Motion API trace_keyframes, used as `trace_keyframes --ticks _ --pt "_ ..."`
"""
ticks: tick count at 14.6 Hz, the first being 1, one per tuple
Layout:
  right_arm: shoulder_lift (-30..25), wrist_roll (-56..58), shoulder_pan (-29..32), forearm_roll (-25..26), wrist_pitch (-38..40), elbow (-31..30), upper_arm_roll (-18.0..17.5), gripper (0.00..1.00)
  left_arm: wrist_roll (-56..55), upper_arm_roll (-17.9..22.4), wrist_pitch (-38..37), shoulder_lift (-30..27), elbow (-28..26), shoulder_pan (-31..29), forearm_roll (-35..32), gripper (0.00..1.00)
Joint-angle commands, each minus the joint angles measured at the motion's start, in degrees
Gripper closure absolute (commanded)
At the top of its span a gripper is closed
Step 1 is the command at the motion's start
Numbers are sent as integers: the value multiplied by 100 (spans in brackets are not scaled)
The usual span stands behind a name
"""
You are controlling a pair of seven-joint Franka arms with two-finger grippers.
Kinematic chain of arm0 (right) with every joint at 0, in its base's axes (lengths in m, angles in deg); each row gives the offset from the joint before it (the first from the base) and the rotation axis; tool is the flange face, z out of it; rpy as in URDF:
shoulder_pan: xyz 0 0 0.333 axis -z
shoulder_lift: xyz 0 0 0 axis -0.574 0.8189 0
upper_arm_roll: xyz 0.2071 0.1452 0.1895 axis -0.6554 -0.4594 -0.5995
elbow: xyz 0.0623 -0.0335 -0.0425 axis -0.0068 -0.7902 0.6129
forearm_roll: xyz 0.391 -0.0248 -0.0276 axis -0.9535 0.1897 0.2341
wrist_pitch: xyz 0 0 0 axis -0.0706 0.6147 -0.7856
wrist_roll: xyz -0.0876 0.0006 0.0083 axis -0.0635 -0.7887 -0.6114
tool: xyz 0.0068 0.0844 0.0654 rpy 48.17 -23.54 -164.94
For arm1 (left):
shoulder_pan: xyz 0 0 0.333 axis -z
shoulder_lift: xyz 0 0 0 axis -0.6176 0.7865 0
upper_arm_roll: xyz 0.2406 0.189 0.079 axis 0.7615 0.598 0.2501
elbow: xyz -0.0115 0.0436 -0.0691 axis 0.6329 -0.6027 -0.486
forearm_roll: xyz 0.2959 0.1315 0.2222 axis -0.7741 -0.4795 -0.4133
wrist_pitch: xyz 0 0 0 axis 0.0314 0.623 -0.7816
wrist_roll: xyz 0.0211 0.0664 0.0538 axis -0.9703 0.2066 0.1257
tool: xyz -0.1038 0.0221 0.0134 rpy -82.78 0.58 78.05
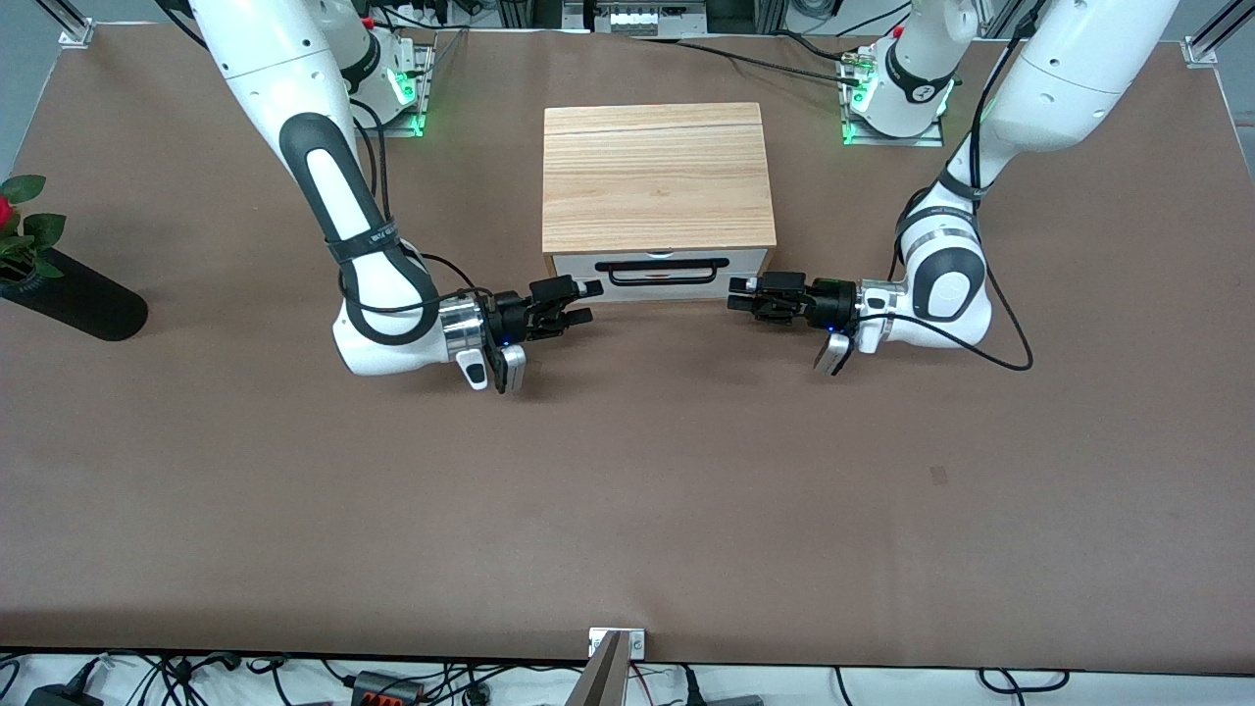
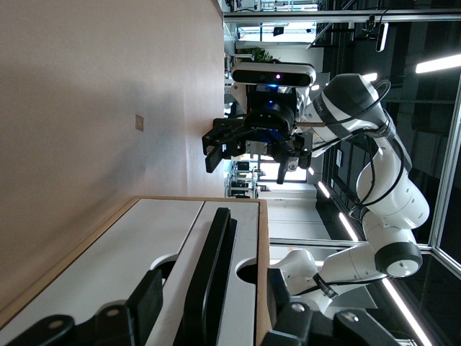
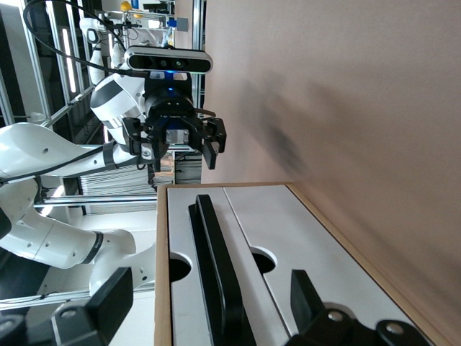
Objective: Pull top drawer with both arms simultaneously
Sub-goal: 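Close both grippers on the black handle ends from either side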
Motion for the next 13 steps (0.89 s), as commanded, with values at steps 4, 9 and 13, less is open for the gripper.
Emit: trace_keyframes --ticks 4,9,13 --pt "337 -227 14 -76 598 343 -113 15 161 -16 38 -25 -312 104 160 57" --pt "707 -139 -38 -76 724 573 -121 29 161 -16 46 -17 -330 148 160 58" --pt "725 -218 -39 -94 768 617 -121 47 161 -25 55 -8 -321 270 283 64"
